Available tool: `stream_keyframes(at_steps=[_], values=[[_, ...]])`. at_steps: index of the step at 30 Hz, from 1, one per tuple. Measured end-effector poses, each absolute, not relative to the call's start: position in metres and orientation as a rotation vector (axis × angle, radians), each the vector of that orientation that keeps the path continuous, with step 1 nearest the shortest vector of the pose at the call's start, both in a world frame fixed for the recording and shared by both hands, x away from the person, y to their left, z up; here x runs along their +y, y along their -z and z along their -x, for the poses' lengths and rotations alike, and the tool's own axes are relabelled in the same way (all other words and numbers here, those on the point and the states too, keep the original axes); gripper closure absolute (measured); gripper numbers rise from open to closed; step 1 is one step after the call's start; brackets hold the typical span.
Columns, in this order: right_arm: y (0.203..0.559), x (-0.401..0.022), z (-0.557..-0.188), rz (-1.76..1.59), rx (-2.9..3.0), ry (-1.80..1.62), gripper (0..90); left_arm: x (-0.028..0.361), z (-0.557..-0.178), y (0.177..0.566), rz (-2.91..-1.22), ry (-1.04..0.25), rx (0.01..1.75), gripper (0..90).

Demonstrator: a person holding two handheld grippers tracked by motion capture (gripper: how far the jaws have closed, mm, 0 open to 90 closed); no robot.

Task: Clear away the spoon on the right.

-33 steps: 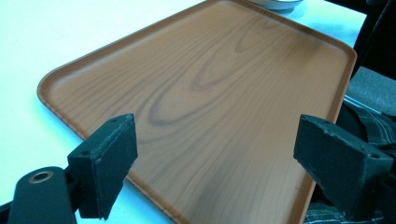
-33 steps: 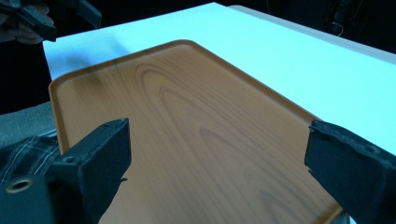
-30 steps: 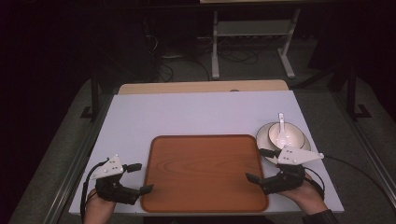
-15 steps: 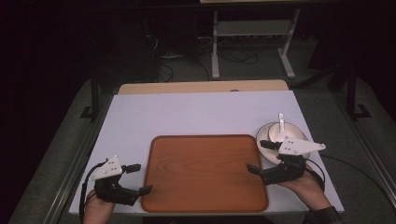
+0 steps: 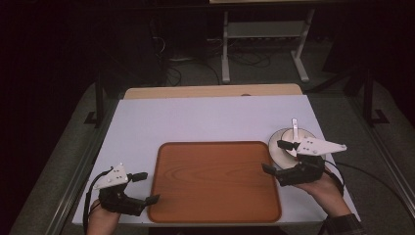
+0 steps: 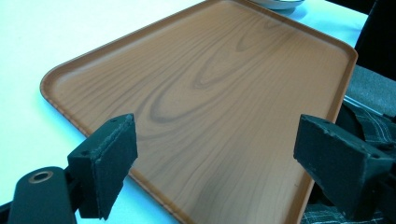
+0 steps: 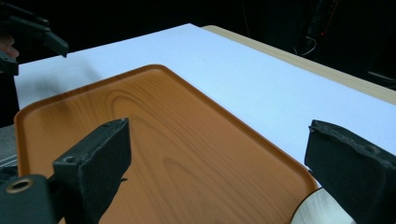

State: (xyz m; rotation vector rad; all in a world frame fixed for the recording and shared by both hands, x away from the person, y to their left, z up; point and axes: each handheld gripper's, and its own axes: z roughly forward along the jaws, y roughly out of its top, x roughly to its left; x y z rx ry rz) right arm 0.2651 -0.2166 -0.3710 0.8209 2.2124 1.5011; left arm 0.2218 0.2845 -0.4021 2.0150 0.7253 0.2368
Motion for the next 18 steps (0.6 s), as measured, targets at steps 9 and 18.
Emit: stream_keyframes(at_steps=[9,18], values=[[0.366,-0.217,-0.275,-0.831,2.207,-1.486,6.5,0.285,-0.221,0.402,-2.013,-0.238,0.730,13.0],[0.361,-0.219,-0.284,-0.843,2.193,-1.475,6.5,0.286,-0.221,0.402,-2.009,-0.236,0.732,13.0]])
